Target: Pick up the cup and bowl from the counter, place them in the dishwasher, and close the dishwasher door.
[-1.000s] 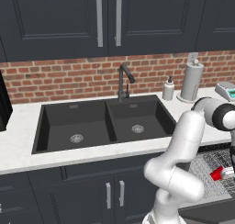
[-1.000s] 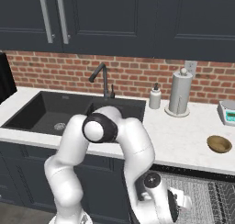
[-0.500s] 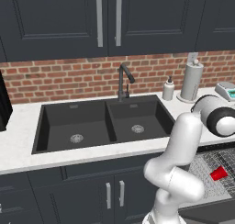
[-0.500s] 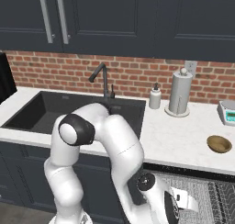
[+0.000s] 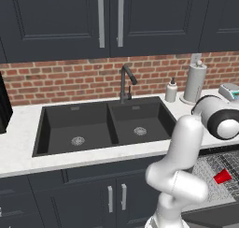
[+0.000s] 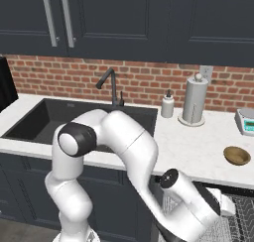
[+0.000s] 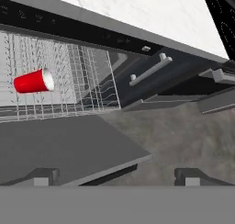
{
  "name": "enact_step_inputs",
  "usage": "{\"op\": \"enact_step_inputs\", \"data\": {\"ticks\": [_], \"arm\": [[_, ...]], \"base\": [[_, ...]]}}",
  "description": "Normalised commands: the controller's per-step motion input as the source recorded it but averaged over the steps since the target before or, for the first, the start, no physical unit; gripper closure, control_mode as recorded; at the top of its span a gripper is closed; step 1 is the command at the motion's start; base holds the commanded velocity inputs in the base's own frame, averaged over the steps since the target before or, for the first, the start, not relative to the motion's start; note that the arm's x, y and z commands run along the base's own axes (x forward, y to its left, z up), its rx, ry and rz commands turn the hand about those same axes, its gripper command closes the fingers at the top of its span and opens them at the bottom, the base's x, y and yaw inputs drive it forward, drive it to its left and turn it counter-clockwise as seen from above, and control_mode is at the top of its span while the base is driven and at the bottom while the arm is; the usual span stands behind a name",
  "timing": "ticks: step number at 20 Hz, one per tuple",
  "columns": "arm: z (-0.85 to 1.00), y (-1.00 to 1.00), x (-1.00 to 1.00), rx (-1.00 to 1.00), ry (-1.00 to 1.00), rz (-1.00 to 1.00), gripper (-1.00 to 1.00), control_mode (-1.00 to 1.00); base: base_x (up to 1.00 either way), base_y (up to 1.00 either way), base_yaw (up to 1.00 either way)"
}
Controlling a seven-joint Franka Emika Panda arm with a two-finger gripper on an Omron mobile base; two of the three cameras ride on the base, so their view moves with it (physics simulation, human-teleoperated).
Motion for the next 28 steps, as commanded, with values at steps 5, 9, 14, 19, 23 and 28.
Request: {"op": "enact_step_inputs", "data": {"ticks": [5,9,14,19,23,28], "arm": [[1.00,-0.63,0.00,0.00,0.11,0.00,-1.00,-1.00],[1.00,-0.34,0.08,0.03,0.09,0.00,-1.00,-1.00],[1.00,-0.37,0.44,0.10,0.06,0.00,-1.00,-1.00],[0.69,-0.71,0.81,0.24,0.00,0.04,-1.00,-1.00],[0.46,-0.56,0.80,0.31,-0.05,0.11,-1.00,-1.00],[0.09,-0.56,0.56,0.34,-0.15,0.16,-1.00,-1.00]], "base": [[0.00,0.00,0.00],[0.00,0.00,0.00],[0.00,0.00,0.00],[0.00,0.00,0.00],[0.00,0.00,0.00],[0.00,0.00,0.00]]}}
